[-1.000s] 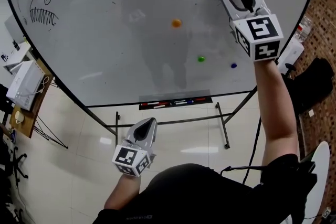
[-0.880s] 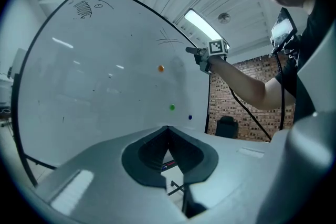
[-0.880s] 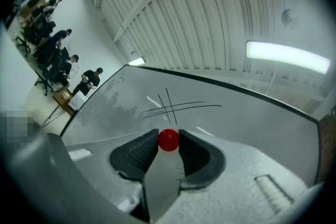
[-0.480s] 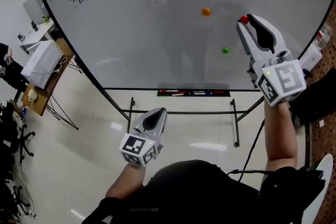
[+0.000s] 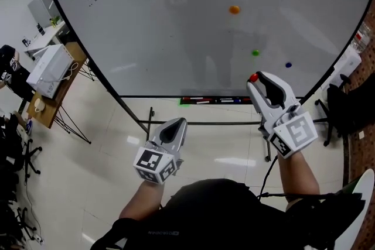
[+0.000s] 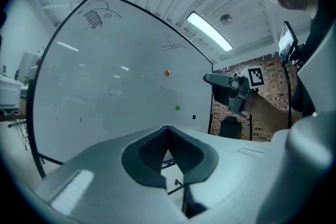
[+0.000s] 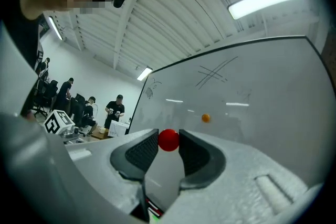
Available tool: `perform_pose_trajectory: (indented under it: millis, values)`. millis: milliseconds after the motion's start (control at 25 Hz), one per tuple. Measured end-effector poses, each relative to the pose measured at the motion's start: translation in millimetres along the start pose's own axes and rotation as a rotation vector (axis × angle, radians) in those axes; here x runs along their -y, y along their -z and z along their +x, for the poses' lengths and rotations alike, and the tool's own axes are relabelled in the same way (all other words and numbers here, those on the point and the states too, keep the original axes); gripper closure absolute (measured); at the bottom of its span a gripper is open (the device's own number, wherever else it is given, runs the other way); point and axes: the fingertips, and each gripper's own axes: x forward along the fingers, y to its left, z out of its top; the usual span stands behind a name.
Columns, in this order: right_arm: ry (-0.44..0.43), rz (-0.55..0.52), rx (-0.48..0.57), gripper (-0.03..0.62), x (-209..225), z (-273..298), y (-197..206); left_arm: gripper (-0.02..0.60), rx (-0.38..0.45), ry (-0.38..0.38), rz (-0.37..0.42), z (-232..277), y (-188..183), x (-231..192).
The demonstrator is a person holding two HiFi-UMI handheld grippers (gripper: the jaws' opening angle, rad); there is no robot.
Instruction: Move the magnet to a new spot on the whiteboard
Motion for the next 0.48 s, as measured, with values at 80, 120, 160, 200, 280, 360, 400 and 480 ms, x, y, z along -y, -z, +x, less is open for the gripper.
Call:
perform_pose_trajectory:
  millis: [80, 120, 160, 200, 280, 360, 400, 480]
  values:
    - [0.004, 0.03, -0.017, 0.488, -12.9, -10.7, 16.6, 0.565, 0.004, 0.002, 0.001, -2.6, 0.1, -1.6]
    - [0.007, 0.048, -0.027, 0.488, -18.4, -15.6, 24.1, 0.565, 0.004, 0.004, 0.002, -3.4, 0.7, -2.4]
    - [0.012, 0.068, -0.036, 0.488, -22.8, -20.2, 31.1, 0.565, 0.004, 0.007, 0.004, -3.7, 1.1, -2.8]
    - [0.019, 0.088, -0.043, 0.488, -26.3, -24.6, 37.7, 0.565, 0.003, 0.011, 0.005, -3.7, 1.2, -2.6]
    - [0.031, 0.128, -0.057, 0.488, -32.8, -33.5, 50.1, 0.565, 0.0, 0.022, 0.011, -3.1, -0.3, -0.2]
    - [0.029, 0.165, -0.07, 0.488, -42.2, -42.0, 62.1, 0.565, -0.002, 0.036, 0.014, -2.4, -3.3, 3.2]
    - [0.028, 0.181, -0.077, 0.488, -47.7, -46.5, 68.3, 0.565, -0.001, 0.044, 0.012, -2.1, -3.5, 4.2]
    - [0.031, 0.209, -0.094, 0.488, -58.0, -55.8, 81.6, 0.565, 0.004, 0.056, 0.005, -2.2, -3.0, 5.4]
